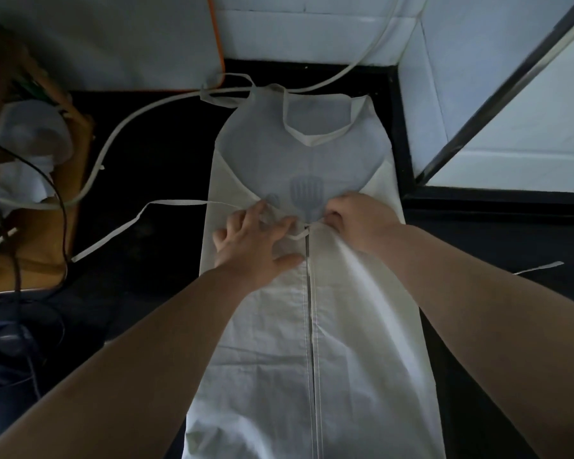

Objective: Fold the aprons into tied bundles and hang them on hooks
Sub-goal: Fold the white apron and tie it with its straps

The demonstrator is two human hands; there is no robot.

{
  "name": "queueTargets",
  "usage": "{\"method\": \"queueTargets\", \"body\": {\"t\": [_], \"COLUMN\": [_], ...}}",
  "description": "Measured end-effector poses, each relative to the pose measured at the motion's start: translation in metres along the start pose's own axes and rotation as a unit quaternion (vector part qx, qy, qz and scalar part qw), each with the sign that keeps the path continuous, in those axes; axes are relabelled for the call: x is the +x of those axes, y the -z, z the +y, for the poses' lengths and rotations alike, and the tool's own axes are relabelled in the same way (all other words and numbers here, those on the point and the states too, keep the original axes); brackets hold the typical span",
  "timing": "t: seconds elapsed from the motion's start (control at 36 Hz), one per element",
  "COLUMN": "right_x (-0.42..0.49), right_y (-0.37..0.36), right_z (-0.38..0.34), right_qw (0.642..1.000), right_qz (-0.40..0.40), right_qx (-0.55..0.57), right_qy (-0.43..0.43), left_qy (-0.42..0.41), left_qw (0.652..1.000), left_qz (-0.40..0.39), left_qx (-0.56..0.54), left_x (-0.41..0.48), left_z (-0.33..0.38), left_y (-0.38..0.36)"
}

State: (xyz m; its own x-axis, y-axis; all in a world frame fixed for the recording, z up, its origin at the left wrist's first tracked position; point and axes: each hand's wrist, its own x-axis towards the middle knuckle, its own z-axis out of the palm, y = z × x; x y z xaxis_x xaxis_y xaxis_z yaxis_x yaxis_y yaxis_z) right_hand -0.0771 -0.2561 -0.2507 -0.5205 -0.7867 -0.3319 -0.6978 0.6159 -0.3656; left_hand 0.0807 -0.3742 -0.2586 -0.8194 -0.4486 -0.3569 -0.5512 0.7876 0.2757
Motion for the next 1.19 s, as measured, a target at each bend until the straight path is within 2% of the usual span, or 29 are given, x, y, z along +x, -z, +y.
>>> {"method": "queueTargets", "body": {"t": [0.22, 0.31, 0.36, 0.39, 0.44, 0.47, 0.53, 0.58, 0.81, 0.92, 1.03, 1.11, 1.19], "right_x": [0.012, 0.006, -0.002, -0.008, -0.018, -0.024, -0.035, -0.044, -0.041, -0.016, 0.000, -0.014, -0.042], "right_y": [-0.002, -0.006, -0.010, -0.010, -0.009, -0.008, -0.007, -0.011, -0.026, -0.017, -0.007, -0.008, -0.014], "right_z": [-0.004, -0.002, -0.001, -0.002, -0.004, -0.005, -0.003, 0.001, 0.018, 0.017, 0.002, -0.009, -0.013], "right_qw": [0.998, 0.996, 0.994, 0.993, 0.992, 0.996, 0.997, 0.989, 0.990, 0.989, 0.970, 0.977, 0.968], "right_qz": [0.057, 0.070, 0.082, 0.089, 0.071, 0.044, -0.042, -0.082, -0.077, -0.031, 0.088, 0.129, 0.201], "right_qx": [0.019, 0.052, 0.060, 0.072, 0.096, 0.070, -0.063, -0.124, -0.111, -0.142, -0.212, -0.139, -0.039], "right_qy": [-0.024, -0.030, -0.030, -0.035, -0.029, -0.020, -0.003, 0.005, -0.027, -0.037, -0.085, -0.094, -0.146], "left_qy": [-0.007, 0.017, 0.009, -0.003, -0.030, -0.035, -0.029, -0.027, -0.024, -0.018, 0.023, 0.014, -0.074], "left_qw": [0.999, 0.989, 0.975, 0.974, 0.986, 0.993, 0.999, 0.996, 0.992, 0.991, 0.988, 0.987, 0.991], "left_qz": [0.045, 0.127, 0.195, 0.201, 0.150, 0.105, 0.032, -0.022, -0.043, -0.036, -0.022, 0.040, 0.070], "left_qx": [-0.006, -0.071, -0.110, -0.107, -0.071, -0.040, 0.031, 0.081, 0.117, 0.124, 0.150, 0.156, 0.082], "left_x": [-0.002, -0.011, -0.021, -0.027, -0.035, -0.039, -0.042, -0.042, -0.028, 0.000, 0.019, 0.010, -0.008], "left_z": [-0.002, -0.003, -0.005, -0.006, -0.008, -0.008, -0.013, -0.018, -0.032, -0.040, -0.039, -0.025, -0.014], "left_y": [-0.007, -0.019, -0.026, -0.029, -0.032, -0.031, -0.030, -0.032, -0.024, -0.008, 0.011, 0.014, -0.002]}}
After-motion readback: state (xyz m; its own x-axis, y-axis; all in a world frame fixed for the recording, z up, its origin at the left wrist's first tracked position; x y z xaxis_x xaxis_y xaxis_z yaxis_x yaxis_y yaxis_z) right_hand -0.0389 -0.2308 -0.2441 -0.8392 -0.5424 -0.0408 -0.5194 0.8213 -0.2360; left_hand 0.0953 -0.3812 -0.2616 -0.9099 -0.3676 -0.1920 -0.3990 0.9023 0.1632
